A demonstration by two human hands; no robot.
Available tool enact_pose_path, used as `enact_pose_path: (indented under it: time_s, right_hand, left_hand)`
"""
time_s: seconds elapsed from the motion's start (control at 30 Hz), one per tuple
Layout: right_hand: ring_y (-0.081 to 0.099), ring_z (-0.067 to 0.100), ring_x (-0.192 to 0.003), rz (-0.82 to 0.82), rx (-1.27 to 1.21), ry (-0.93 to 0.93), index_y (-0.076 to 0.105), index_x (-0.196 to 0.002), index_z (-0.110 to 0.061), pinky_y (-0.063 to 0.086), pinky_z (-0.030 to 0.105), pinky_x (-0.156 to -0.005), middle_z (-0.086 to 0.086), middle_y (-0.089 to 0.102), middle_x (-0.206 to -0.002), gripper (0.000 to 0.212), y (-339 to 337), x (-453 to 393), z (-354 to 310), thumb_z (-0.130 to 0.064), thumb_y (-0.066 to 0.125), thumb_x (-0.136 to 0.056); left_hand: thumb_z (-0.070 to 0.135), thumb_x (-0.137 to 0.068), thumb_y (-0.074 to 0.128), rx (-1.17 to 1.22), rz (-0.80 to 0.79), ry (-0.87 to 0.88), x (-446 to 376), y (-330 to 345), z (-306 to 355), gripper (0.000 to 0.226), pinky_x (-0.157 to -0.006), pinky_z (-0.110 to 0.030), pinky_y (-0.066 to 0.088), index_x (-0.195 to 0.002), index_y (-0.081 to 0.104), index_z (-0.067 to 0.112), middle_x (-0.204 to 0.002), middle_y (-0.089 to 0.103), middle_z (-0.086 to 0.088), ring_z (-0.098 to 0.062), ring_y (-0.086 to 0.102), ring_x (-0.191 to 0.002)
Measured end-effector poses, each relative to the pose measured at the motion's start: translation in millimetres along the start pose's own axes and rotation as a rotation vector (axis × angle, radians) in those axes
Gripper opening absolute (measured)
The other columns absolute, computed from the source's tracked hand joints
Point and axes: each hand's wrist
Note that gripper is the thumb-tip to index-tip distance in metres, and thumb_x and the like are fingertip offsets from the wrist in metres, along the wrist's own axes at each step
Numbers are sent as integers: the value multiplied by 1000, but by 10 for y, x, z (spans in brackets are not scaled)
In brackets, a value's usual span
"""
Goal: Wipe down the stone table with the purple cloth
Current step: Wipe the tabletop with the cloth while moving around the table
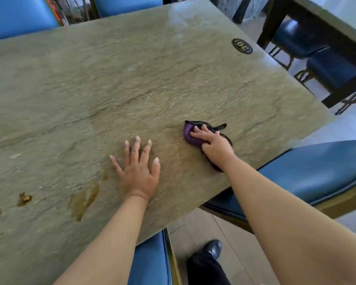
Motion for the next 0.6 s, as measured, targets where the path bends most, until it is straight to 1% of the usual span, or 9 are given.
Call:
enact_pose_path:
  time_s: [0.03, 0.13, 0.2, 0.27, 0.37, 0.47, 0.53, 0.6]
  right_hand:
    - [11, 12, -147, 79, -2, 89, 54, -133, -29, -1, 34, -120, -8, 33, -153, 62, -77, -2, 52, 4, 41, -83]
    - [0, 14, -148, 292, -91, 331, 46, -140, -29, 0, 41, -120, -10, 20, -158, 63, -104, 139, 77, 5, 36, -88]
    - [-4, 17, -148, 365, -129, 455, 38, -144, -31, 1, 44, -120, -11, 12, -160, 64, -1, 262, 26, 5, 34, -91]
    - [-5, 14, -148, 400, -125, 484, 36, -145, -31, -6, 45, -119, -10, 10, -160, 65, 138, 385, -21, 5, 35, -90]
    - [-3, 15, -148, 391, -78, 432, 37, -144, -29, -8, 43, -119, -9, 13, -160, 63, 359, 601, -85, 4, 37, -90]
    - [6, 8, -147, 306, 1, 189, 45, -140, -29, -10, 35, -118, -11, 24, -157, 60, 604, 842, -126, 2, 41, -88]
    - [16, 3, -144, 245, -27, 52, 56, -131, -27, -8, 27, -117, -13, 37, -150, 57, 724, 1027, -138, 4, 44, -85]
    - [28, 0, -138, 185, -129, 12, 69, -112, -27, -1, 21, -117, -13, 52, -137, 52, 817, 1218, -127, 8, 45, -82]
  left_hand:
    - [56, -86, 3, 1, -1, 2, 6, -3, -6, 69, -114, -62, -11, -151, 19, 41, -163, 2, 10, -18, -10, -150]
    - [58, -85, 3, 13, 1, 14, 17, -7, -34, 70, -113, -63, -11, -151, 18, 41, -163, 2, 9, -19, -11, -149]
    - [60, -85, 3, 17, -3, 18, 21, -1, -43, 71, -113, -63, -10, -151, 18, 41, -163, 1, 8, -19, -11, -149]
    - [61, -83, 2, 21, -6, 23, 19, 0, -46, 73, -113, -64, -10, -151, 18, 40, -163, 0, 8, -19, -12, -149]
    - [62, -82, -2, 15, -18, 34, 15, 0, -53, 76, -113, -64, -12, -152, 15, 40, -163, -3, 7, -20, -14, -149]
    - [59, -87, 1, 4, -41, 43, 5, 3, -65, 70, -112, -63, -13, -152, 13, 39, -163, -5, 7, -20, -15, -149]
    - [50, -94, 11, 32, -62, 48, -4, -11, -103, 59, -113, -62, -13, -152, 15, 39, -163, -3, 8, -19, -14, -149]
    - [40, -99, 17, 131, -88, 69, -1, -56, -153, 52, -114, -57, -17, -151, 21, 38, -163, 0, 9, -15, -12, -149]
Point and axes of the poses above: each hand's wrist, its own x-axis away from the middle knuckle, its own y-axis out of the palm, z = x × y
